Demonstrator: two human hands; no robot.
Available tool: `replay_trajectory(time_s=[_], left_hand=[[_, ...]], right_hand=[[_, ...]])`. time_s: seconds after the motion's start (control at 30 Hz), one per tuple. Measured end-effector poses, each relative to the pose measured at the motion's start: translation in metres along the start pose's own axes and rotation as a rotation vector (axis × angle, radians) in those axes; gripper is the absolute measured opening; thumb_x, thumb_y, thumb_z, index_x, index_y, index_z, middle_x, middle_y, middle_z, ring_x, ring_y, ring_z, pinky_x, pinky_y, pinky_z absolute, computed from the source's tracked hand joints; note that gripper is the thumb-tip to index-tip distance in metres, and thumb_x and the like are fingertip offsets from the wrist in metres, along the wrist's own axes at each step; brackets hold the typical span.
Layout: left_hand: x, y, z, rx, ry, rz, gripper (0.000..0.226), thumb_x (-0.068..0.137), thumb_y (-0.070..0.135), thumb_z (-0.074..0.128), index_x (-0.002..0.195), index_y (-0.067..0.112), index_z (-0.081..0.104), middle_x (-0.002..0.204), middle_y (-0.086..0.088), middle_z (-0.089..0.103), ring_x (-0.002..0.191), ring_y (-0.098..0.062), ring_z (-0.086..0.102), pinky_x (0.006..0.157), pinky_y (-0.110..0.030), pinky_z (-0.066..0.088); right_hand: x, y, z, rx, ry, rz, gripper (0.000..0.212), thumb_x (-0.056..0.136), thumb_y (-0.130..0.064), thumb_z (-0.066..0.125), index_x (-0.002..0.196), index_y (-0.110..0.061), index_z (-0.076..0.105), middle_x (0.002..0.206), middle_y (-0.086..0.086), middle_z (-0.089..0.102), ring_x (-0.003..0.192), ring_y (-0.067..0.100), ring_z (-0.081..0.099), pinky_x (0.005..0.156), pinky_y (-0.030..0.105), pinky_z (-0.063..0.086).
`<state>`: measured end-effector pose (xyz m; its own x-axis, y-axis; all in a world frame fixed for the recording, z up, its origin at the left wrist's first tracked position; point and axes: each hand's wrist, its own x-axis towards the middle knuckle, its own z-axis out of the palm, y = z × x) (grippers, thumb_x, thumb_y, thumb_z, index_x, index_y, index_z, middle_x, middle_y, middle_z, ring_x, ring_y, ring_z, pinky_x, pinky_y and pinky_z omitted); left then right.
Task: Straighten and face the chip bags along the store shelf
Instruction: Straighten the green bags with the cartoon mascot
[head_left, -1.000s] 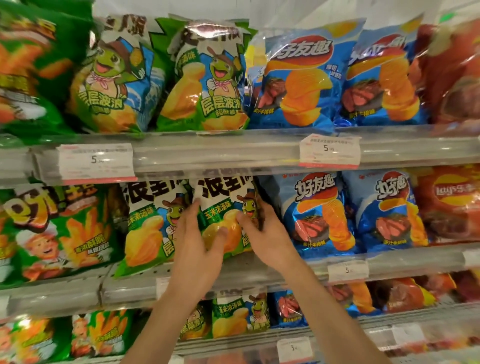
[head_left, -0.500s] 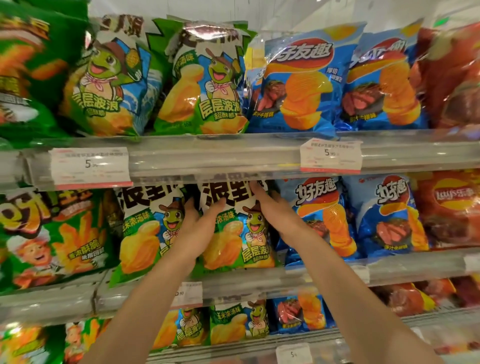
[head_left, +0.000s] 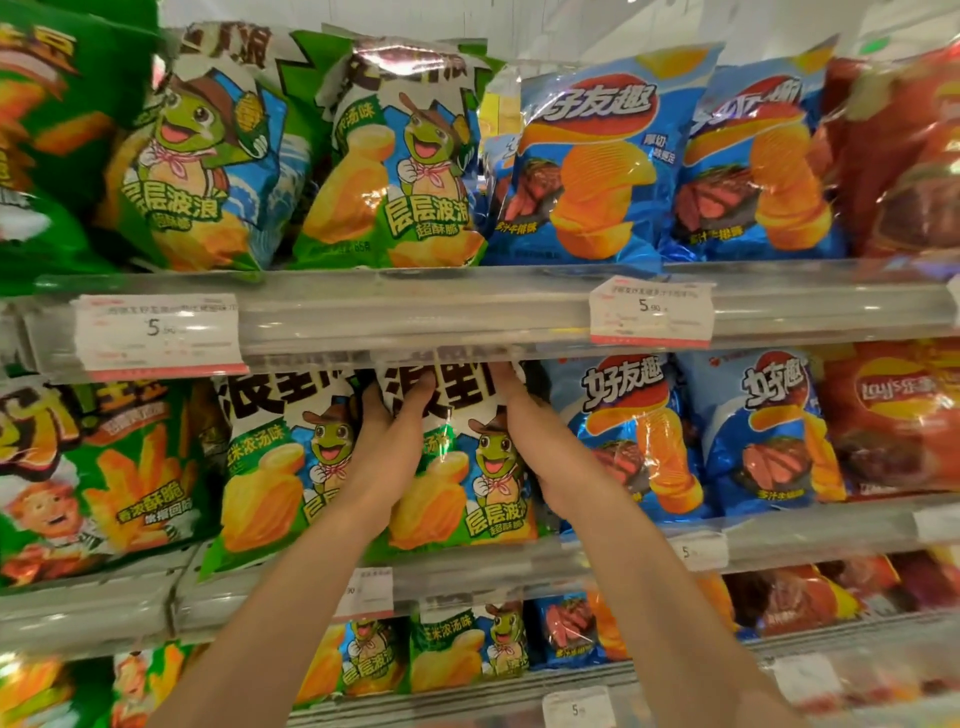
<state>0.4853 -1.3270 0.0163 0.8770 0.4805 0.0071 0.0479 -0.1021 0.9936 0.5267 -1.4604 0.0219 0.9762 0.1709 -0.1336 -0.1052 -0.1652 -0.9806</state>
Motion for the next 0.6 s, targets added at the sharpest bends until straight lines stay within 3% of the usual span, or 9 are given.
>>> replay_trajectory(time_s=[0.17, 0.23, 0.33, 0.5, 0.6], left_hand=[[0.000, -0.006, 0.007, -0.004, -0.015, 0.054, 0.079, 0.091, 0.070, 0.046, 0.158, 0.038, 0.016, 0.158, 0.004, 0.038, 0.143, -0.027, 0.038, 0.116, -0.044, 0.030], [0.001, -0.008, 0.012, 0.033, -0.025, 0.097, 0.086, 0.086, 0.078, 0.044, 0.156, 0.036, 0.018, 0.152, 0.004, 0.046, 0.137, -0.026, 0.046, 0.116, -0.044, 0.033], [0.004, -0.009, 0.015, 0.091, -0.048, 0.119, 0.096, 0.076, 0.087, 0.037, 0.155, 0.036, 0.018, 0.148, 0.002, 0.052, 0.132, -0.028, 0.052, 0.114, -0.047, 0.037], [-0.004, -0.017, 0.007, 0.155, -0.093, 0.155, 0.081, 0.088, 0.080, 0.026, 0.157, 0.042, 0.004, 0.159, 0.005, 0.037, 0.143, -0.026, 0.040, 0.119, -0.042, 0.028], [-0.010, -0.029, 0.000, 0.167, -0.110, 0.298, 0.072, 0.094, 0.068, 0.028, 0.154, 0.050, -0.006, 0.160, 0.012, 0.032, 0.143, -0.020, 0.040, 0.111, -0.033, 0.030]], right_hand=[[-0.025, 0.011, -0.007, -0.046, 0.042, -0.068, 0.078, 0.094, -0.070, 0.039, 0.155, -0.023, 0.030, 0.154, 0.000, 0.043, 0.139, 0.021, 0.042, 0.103, 0.031, 0.033], [-0.023, 0.016, -0.011, -0.054, 0.082, -0.119, 0.070, 0.098, -0.064, 0.039, 0.153, -0.021, 0.034, 0.150, 0.000, 0.048, 0.133, 0.017, 0.046, 0.094, 0.024, 0.030], [-0.017, 0.020, -0.010, -0.071, 0.117, -0.187, 0.059, 0.100, -0.060, 0.039, 0.142, -0.019, 0.043, 0.126, -0.003, 0.055, 0.112, 0.009, 0.048, 0.088, 0.021, 0.031], [-0.006, 0.030, -0.009, -0.135, 0.149, -0.259, 0.048, 0.098, -0.063, 0.037, 0.127, -0.026, 0.046, 0.130, -0.001, 0.061, 0.118, 0.015, 0.057, 0.094, 0.027, 0.041], [-0.012, 0.036, -0.013, -0.152, 0.152, -0.435, 0.059, 0.099, -0.059, 0.040, 0.151, -0.038, 0.023, 0.128, -0.027, 0.054, 0.111, -0.014, 0.056, 0.087, 0.007, 0.043]])
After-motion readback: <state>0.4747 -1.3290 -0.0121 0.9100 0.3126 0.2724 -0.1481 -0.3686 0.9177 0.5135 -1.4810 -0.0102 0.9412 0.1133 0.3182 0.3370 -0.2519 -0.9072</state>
